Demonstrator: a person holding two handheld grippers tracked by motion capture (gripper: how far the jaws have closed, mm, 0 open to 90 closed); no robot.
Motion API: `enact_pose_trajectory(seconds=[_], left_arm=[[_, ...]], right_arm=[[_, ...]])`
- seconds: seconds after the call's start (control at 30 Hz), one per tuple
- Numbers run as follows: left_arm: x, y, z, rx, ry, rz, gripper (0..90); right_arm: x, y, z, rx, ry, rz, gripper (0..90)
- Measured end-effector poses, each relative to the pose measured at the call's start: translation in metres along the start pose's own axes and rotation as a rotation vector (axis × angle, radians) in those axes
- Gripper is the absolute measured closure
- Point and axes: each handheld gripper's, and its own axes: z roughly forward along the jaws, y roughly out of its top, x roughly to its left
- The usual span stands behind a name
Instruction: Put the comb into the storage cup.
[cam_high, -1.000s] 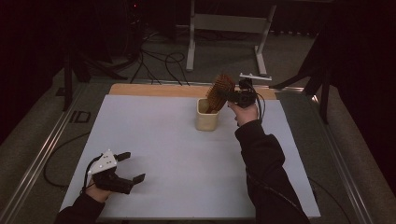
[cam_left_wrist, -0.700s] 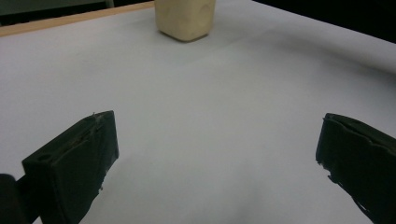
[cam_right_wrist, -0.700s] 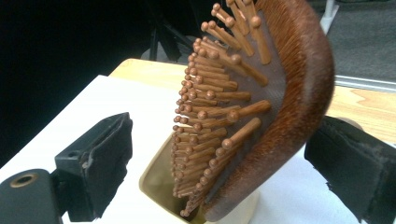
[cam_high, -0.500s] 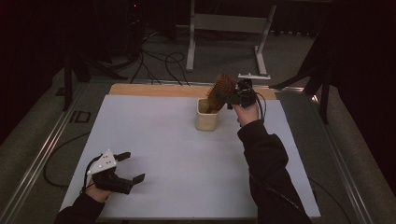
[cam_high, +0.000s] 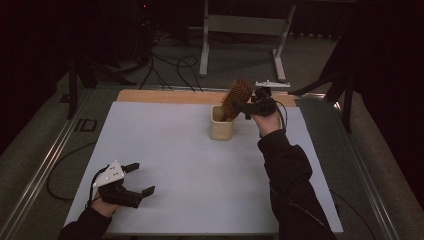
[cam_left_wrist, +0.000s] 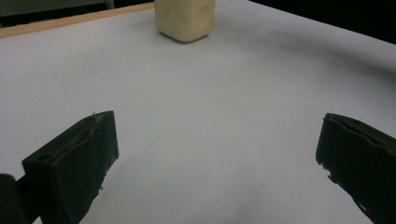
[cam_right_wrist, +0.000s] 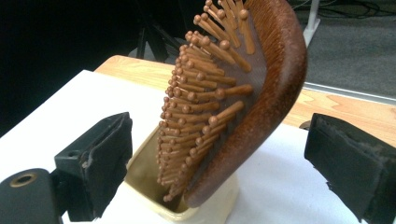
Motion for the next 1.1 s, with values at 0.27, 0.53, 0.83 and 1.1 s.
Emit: enact_pose_trajectory(seconds=[0.27, 0.53, 0.83, 1.1], left_arm=[[0.0, 0.0, 0.0, 0.003, -0.001, 0.001, 0.0], [0.0, -0.001, -0.002, 0.001, 0.007, -0.003, 0.0], [0.0, -0.001, -0.001, 0.002, 0.001, 0.001, 0.0], [-0.001, -0.001, -0.001, 0.006, 0.0, 0.001, 0.0]], right_arm=[[-0.002, -0.003, -0.005, 0.003, 0.006, -0.025, 7.8], [-0.003, -0.009, -0.009, 0.0, 0.015, -0.053, 7.9], [-0.004, -0.02, -0.016, 0.015, 0.023, -0.065, 7.9], [-0.002, -0.033, -0.027, 0.012, 0.033, -0.093, 7.9]])
